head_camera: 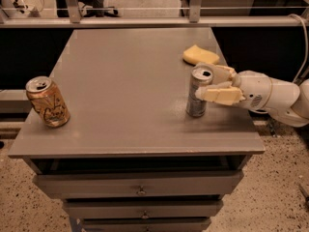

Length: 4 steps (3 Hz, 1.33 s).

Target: Place redbull can upright

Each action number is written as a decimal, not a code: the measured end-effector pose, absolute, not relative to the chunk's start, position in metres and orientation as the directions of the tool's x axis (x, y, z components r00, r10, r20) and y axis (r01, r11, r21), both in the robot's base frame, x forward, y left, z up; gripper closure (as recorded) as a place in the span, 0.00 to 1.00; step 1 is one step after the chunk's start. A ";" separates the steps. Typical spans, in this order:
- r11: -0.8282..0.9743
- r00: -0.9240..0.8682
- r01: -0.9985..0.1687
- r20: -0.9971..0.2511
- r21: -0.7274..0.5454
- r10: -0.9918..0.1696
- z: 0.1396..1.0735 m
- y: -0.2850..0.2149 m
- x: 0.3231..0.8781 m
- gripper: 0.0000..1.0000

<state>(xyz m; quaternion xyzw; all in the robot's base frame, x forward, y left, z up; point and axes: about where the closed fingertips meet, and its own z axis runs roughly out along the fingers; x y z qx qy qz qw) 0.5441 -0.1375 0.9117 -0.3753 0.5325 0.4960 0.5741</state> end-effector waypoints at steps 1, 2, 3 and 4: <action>0.234 -0.060 -0.967 -0.986 0.096 0.159 0.913 -0.144 0.540 0.00; 0.236 -0.052 -0.969 -0.992 0.078 0.112 0.929 -0.155 0.544 0.00; 0.222 -0.028 -0.975 -1.000 0.028 0.006 0.966 -0.166 0.555 0.00; 0.256 0.019 -0.967 -1.000 -0.013 0.022 0.988 -0.188 0.561 0.00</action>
Offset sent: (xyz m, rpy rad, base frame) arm 0.0096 -0.0461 0.0495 -0.1566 -0.0210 -0.0111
